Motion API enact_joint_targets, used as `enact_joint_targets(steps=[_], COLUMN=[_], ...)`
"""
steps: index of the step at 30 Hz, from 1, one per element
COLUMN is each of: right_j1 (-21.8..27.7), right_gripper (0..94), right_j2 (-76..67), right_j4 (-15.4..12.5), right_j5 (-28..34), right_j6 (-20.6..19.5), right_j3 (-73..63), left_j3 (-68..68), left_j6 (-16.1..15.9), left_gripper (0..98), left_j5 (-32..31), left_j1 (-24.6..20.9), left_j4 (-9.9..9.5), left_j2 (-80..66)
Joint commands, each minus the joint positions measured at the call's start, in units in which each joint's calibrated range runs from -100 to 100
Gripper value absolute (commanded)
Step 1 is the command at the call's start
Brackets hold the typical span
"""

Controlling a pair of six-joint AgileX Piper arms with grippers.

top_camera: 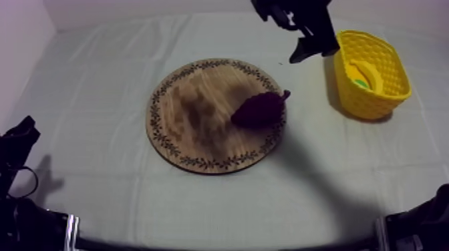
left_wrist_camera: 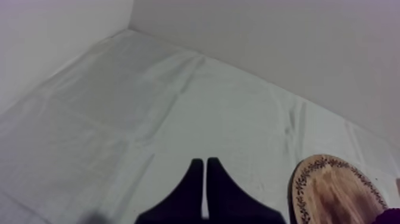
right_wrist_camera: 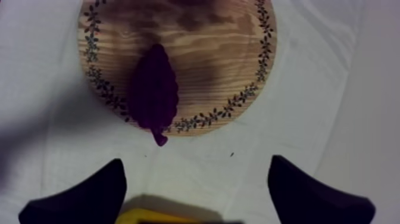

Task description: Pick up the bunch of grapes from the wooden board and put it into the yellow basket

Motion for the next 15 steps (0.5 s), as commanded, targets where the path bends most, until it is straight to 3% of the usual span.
enact_joint_targets(steps=[1, 15], right_j1=[-0.18, -1.82], right_gripper=[80.7, 80.3], right_j2=[0.42, 8.56], right_j4=[-0.13, -0.86], right_j5=[0.05, -1.04], right_j6=[-0.5, -2.13], right_j3=[-0.25, 3.52], left_j3=[0.04, 0.04], left_j6=[0.0, 0.0], left_gripper=[0.0, 0.0], left_j5=[0.03, 0.03], left_j1=[-0.01, -0.01], left_j4=[0.01, 0.01], left_j2=[0.03, 0.03])
